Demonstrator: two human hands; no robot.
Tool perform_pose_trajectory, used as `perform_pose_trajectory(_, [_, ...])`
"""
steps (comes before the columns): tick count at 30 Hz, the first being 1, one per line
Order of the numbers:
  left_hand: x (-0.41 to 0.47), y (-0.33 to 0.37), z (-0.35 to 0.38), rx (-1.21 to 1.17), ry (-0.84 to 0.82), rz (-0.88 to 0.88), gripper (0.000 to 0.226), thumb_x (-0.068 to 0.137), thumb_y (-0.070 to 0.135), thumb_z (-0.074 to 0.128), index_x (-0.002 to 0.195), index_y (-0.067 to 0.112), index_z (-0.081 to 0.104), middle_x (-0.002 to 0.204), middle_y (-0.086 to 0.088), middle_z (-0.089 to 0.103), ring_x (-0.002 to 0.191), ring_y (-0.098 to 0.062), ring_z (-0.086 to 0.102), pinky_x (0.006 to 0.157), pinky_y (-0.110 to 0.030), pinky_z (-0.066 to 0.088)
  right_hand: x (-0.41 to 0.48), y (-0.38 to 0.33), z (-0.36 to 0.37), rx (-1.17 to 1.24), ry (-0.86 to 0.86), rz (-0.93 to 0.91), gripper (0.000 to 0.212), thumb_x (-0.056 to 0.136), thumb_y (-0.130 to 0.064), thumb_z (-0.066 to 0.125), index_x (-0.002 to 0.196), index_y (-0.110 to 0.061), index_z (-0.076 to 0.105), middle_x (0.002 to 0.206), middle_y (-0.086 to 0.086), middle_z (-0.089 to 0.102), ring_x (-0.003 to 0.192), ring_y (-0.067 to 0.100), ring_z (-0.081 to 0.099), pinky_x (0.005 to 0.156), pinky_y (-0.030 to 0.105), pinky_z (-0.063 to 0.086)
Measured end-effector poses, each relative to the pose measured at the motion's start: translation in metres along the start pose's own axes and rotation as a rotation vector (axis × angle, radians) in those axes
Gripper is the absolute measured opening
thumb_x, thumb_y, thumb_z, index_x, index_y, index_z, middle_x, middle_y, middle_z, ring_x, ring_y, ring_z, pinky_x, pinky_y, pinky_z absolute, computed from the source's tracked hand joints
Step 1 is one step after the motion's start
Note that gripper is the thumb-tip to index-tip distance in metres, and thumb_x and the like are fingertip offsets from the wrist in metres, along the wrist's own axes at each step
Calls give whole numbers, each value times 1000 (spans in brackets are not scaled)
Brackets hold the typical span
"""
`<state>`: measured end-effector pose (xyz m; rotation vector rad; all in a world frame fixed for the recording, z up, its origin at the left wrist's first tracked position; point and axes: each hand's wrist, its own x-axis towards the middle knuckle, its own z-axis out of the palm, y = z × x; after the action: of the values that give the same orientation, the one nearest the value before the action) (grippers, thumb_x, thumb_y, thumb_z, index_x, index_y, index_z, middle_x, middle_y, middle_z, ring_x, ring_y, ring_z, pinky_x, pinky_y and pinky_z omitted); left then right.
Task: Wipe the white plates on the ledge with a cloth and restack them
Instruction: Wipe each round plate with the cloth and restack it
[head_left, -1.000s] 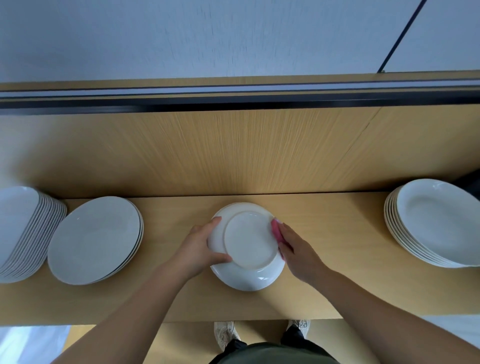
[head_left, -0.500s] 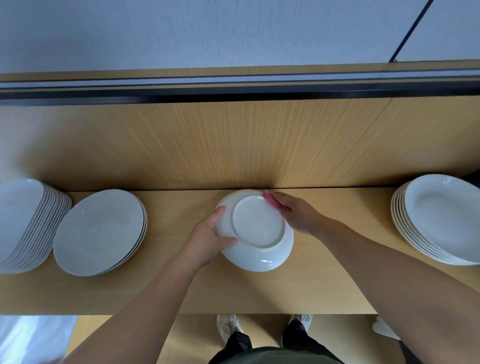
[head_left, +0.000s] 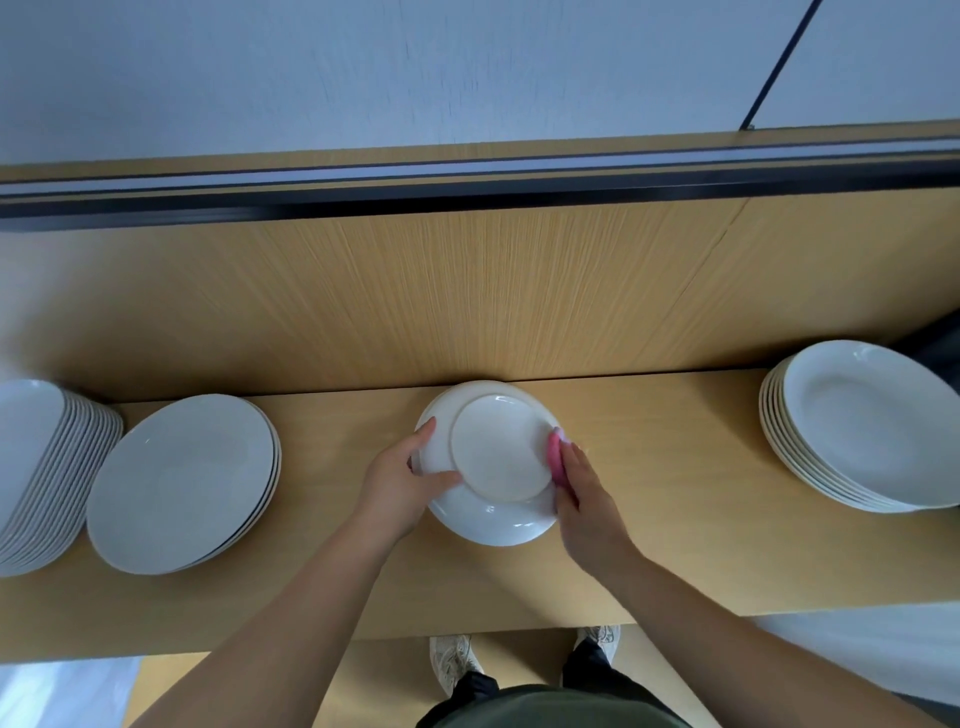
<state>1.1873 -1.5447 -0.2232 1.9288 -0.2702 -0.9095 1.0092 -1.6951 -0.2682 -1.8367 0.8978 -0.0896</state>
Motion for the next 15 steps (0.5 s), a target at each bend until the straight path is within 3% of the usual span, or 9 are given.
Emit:
perform_pose_trajectory(2, [-1, 1, 1, -15, 26, 5, 80, 72, 11, 83, 141, 29, 47, 128, -1, 58, 109, -17, 57, 95, -33, 49, -12, 0, 8, 19, 1, 4, 64, 101, -3, 37, 155, -26, 13, 158, -19, 9, 148, 4, 0, 113, 13, 2])
perform_pose_trajectory(5, [-3, 2, 2, -6, 1, 24, 82, 74, 11, 81, 143, 28, 42, 135, 1, 53, 117, -18, 54, 99, -35, 48, -15, 2, 8, 35, 22, 4, 63, 100, -2, 40, 154, -24, 17, 159, -15, 13, 148, 6, 3, 114, 15, 5])
perform_pose_trajectory(9, [-5, 4, 2, 35, -46, 34, 91, 73, 14, 81, 147, 35, 32, 139, 4, 49, 122, -19, 51, 98, -40, 49, 4, -1, -11, 23, 22, -71, 58, 98, -7, 43, 150, -32, 34, 155, -10, 34, 145, 16, 27, 120, 40, 23])
perform_pose_trajectory(10, [-4, 5, 1, 18, -77, 34, 94, 71, 15, 81, 147, 37, 31, 137, 5, 50, 122, -19, 52, 95, -40, 51, 10, -2, -17, 31, 11, -98, 55, 99, -10, 43, 147, -37, 38, 151, -13, 40, 142, 13, 34, 118, 41, 28])
perform_pose_trajectory(13, [-1, 10, -4, -147, -155, -30, 92, 74, 7, 79, 148, 34, 30, 136, 4, 51, 119, -22, 55, 82, -43, 57, 24, -18, -36, 32, -36, -120, 50, 100, -8, 45, 135, -44, 46, 137, -20, 52, 128, -1, 45, 115, 27, 32])
perform_pose_trajectory(15, [1, 11, -8, -213, -162, -73, 88, 80, 1, 74, 149, 31, 29, 138, 0, 50, 118, -22, 55, 84, -47, 56, 33, -25, -44, -1, -92, -108, 51, 98, -5, 45, 135, -41, 47, 129, -19, 55, 120, 3, 50, 111, 30, 37])
